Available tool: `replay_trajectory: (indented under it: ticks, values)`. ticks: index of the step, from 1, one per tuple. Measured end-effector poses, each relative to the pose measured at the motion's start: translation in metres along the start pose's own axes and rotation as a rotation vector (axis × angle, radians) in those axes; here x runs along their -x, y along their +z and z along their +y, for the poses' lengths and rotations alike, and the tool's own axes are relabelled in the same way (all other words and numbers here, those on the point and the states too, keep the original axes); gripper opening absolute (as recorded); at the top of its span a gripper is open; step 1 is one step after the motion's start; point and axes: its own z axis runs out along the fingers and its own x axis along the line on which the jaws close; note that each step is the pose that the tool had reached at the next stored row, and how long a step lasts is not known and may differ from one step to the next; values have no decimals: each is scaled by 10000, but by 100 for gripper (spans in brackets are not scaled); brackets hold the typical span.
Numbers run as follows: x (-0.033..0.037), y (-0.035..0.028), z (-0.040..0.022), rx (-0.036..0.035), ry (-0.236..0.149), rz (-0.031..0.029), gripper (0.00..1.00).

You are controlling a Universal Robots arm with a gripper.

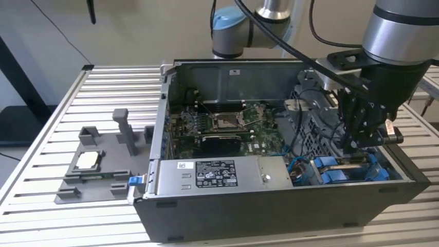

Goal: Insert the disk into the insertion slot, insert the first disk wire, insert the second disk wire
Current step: 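Insert the second disk wire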

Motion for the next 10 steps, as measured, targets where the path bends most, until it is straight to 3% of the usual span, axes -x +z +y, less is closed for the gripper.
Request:
replay_trajectory:
  ticks: [8,10]
  values:
    - [-11,78,-5,-151,-228,-32,16]
    - [-11,82,-6,-162,-244,-32,16]
